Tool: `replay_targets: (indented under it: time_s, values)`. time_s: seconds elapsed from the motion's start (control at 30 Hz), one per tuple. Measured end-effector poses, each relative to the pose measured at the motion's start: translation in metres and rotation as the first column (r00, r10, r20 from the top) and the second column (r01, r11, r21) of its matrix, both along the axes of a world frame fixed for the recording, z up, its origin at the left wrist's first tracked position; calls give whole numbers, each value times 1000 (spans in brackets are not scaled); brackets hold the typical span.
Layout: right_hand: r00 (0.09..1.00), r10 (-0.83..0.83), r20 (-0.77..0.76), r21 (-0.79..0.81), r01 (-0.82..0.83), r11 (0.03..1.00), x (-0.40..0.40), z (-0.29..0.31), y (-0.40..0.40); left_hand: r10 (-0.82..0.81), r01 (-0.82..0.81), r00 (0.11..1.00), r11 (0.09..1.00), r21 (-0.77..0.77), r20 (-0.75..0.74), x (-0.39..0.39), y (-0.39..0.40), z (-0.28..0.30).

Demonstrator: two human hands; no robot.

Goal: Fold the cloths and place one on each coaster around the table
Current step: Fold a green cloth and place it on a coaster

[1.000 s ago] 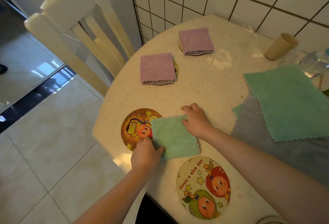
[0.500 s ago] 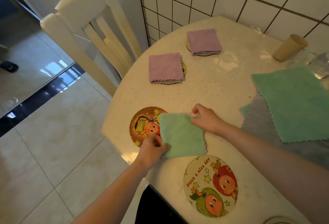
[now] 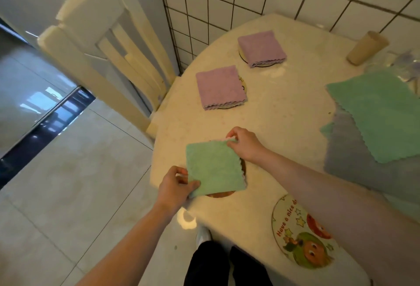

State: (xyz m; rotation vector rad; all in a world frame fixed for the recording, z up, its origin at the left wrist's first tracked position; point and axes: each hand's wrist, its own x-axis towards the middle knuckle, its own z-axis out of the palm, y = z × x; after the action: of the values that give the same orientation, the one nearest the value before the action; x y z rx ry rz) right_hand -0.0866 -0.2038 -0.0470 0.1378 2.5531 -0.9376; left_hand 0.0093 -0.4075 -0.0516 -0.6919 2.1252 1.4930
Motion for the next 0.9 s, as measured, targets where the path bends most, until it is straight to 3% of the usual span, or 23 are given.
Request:
replay_targets:
  time_s: [0.3,0.63,0.77,0.9]
  values:
    - [988,-131,-78,134,140,981,-2,-21,-22,-285,270,958,933,-237,-30,-6,-8,-10]
    - [970,-183,-158,77,197,977,2,-13,-8,-391,379,920,868,-321,27,-12,-10,0]
    - [973,-174,-152,76,187,979,12,2,19,-445,308,889,752,-582,-104,-26,1,12]
    - [974,-162,-159,109,181,977,33,12,74,-566,310,790,700,-644,-235,-36,48,27]
